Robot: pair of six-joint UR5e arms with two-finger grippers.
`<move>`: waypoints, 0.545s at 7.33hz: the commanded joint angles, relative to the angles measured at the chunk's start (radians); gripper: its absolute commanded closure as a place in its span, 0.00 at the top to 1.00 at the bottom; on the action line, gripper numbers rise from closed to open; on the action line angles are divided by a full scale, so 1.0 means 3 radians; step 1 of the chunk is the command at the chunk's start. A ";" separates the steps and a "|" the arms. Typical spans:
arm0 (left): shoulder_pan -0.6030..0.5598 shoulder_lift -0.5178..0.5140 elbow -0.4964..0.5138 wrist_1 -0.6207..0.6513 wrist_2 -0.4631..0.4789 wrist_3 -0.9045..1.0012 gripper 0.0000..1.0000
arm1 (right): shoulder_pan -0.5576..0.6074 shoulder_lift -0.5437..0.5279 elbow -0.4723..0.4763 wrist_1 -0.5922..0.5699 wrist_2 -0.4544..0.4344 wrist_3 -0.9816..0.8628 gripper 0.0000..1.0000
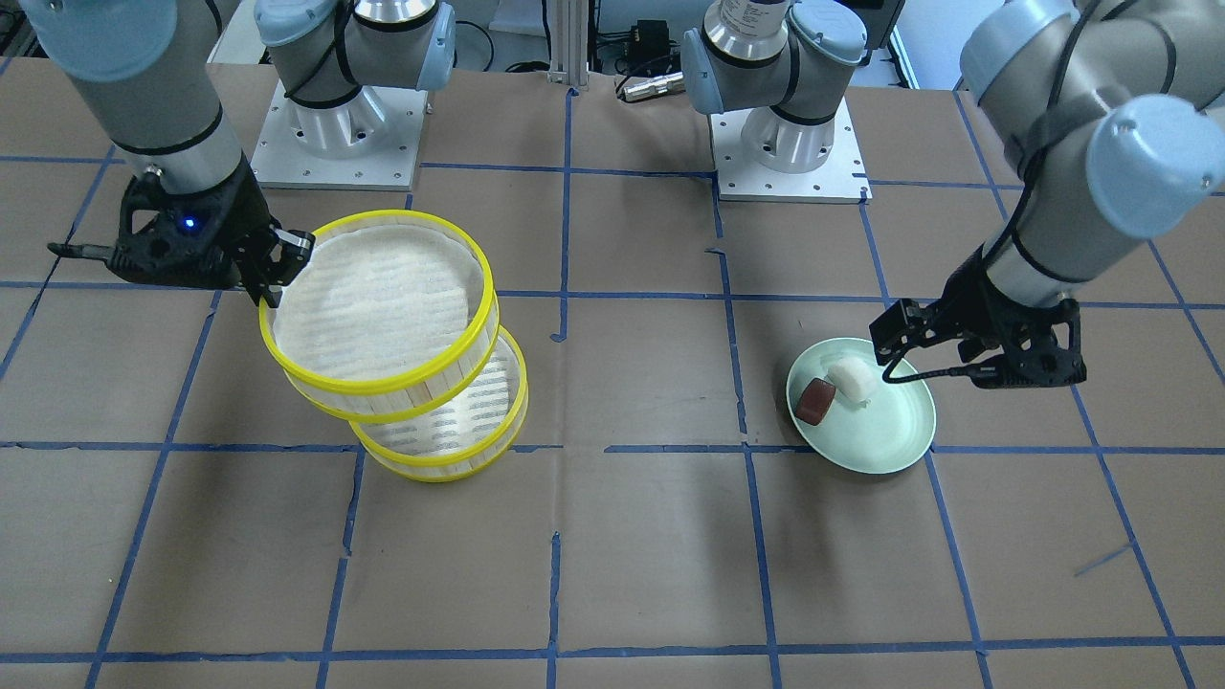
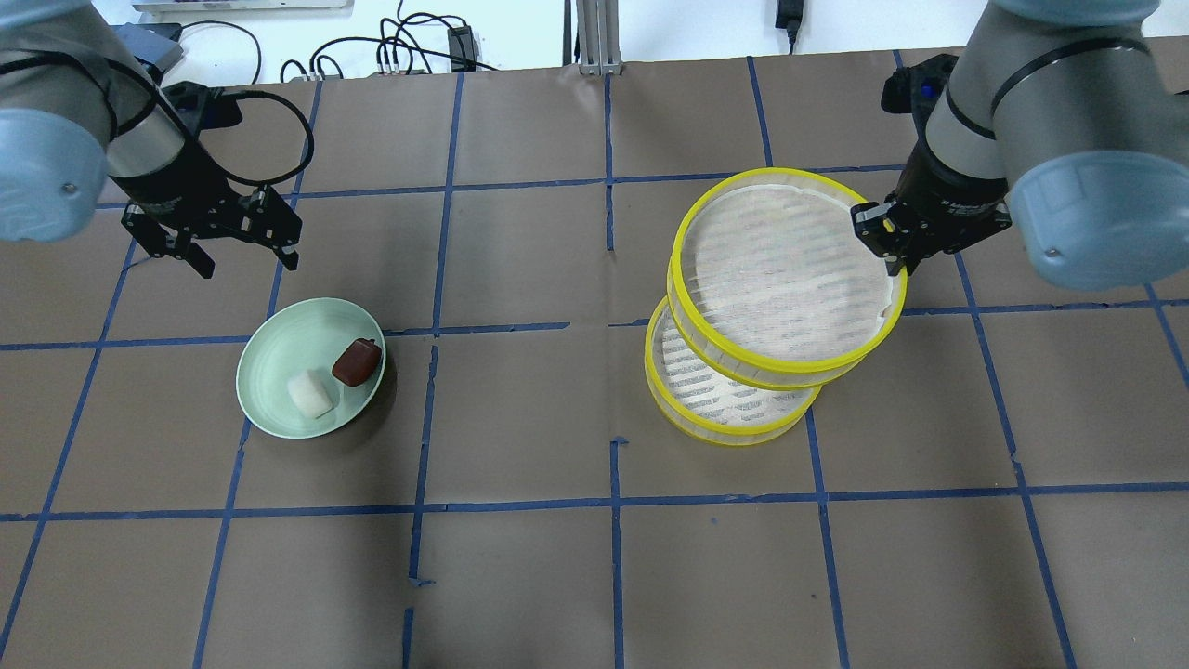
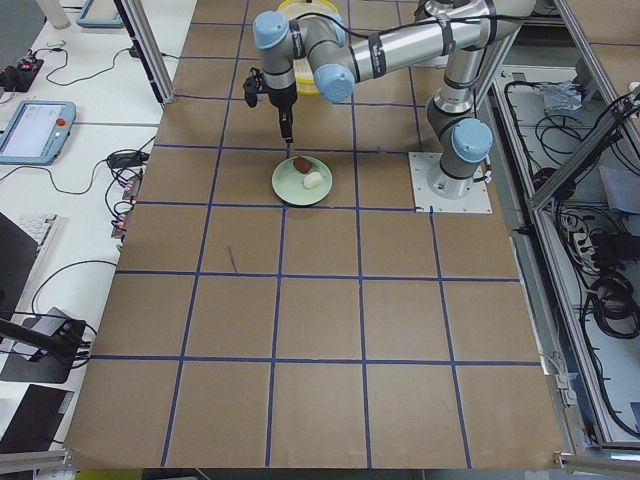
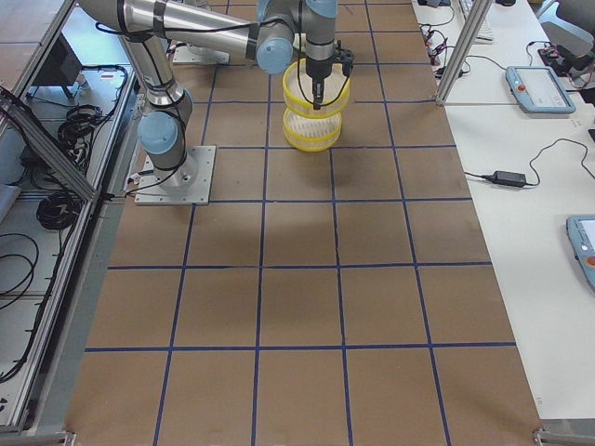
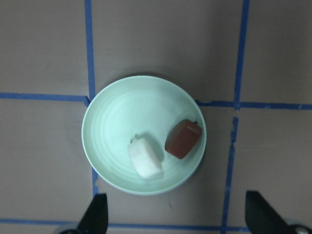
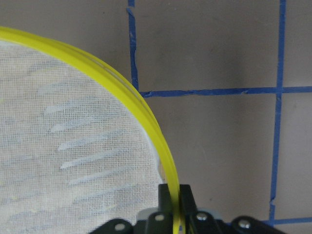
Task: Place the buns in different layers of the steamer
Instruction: 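Lift the top tier away from the robot while the left gripper reaches toward the plate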
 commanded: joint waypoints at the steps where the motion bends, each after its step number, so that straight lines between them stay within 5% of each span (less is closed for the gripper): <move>1: 0.0192 -0.0186 -0.0276 0.0335 -0.0003 0.0163 1.00 | -0.0003 -0.0140 -0.0271 0.0438 -0.0064 -0.0001 0.04; 4: 0.0346 -0.0462 -0.0521 0.0458 -0.0008 -0.0426 0.96 | -0.0008 -0.0135 -0.0272 0.0424 -0.0054 0.0024 0.05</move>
